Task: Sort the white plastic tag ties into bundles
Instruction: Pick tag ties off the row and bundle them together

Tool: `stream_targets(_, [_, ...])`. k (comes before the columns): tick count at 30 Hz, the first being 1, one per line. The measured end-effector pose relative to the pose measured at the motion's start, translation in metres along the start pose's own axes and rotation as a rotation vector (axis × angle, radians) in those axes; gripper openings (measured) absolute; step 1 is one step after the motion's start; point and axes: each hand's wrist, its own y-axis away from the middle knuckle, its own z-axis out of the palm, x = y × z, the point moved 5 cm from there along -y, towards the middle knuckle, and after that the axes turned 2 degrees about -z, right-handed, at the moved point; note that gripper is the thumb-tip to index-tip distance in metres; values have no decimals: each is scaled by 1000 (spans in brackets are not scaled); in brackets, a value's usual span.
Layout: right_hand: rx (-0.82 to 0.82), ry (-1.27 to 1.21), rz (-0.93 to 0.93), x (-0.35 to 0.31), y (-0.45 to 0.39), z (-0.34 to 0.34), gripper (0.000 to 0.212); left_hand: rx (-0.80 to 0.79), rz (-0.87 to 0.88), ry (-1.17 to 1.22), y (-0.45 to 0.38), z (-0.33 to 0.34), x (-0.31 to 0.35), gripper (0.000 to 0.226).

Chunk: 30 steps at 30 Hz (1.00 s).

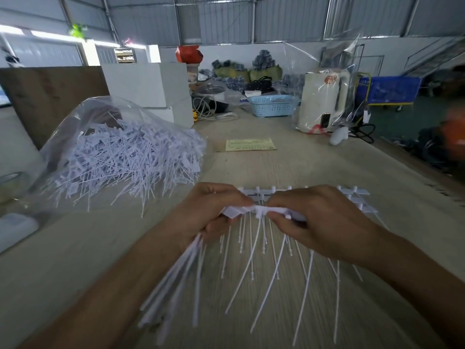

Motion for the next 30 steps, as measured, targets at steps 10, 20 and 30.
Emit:
stream_targets(10, [-54,-590,207,33,5,2,10,-18,285,-175,0,-13,8,18])
stream_targets(20, [17,-835,262,21,3,11,17,32,351,-100,3,9,5,17])
stream_targets(30, [-52,-836,306,18,2,15,21,93,369,-101,6,16,5,23])
